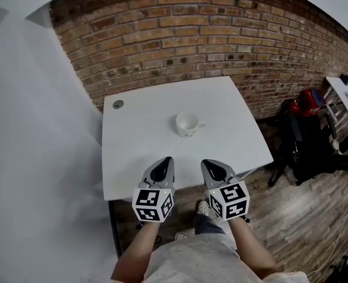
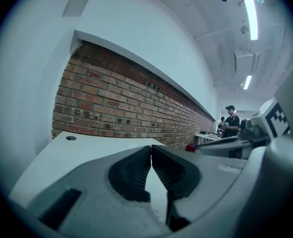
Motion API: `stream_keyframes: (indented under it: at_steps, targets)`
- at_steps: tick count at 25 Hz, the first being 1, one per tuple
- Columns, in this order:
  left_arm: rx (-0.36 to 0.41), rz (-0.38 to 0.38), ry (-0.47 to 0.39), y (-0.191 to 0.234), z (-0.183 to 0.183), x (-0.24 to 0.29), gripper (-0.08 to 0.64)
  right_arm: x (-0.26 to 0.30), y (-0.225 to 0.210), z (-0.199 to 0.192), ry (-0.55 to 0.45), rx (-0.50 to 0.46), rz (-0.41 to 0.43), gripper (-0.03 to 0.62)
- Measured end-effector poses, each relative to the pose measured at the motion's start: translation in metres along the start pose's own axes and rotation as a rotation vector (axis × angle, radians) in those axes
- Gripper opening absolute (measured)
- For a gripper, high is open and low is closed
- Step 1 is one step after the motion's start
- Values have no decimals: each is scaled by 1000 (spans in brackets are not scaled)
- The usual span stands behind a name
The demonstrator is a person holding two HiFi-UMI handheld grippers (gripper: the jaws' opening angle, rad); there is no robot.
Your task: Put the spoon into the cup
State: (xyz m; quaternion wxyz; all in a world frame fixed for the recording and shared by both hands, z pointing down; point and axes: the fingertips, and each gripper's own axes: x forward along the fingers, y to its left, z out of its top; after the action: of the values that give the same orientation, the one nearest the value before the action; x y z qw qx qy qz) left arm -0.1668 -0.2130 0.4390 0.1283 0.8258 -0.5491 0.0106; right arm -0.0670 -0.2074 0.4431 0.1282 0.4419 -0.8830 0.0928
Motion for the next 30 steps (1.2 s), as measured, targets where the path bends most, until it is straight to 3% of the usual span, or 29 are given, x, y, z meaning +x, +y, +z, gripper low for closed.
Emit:
stream_keyframes:
  at_steps: [16,30]
  targets:
    - [26,52,101,34,-14,109,8,84,-78,17,-2,-18,45,11]
    - [19,88,219,57,-32,167,9,139,-114,27,26,-25,91,11]
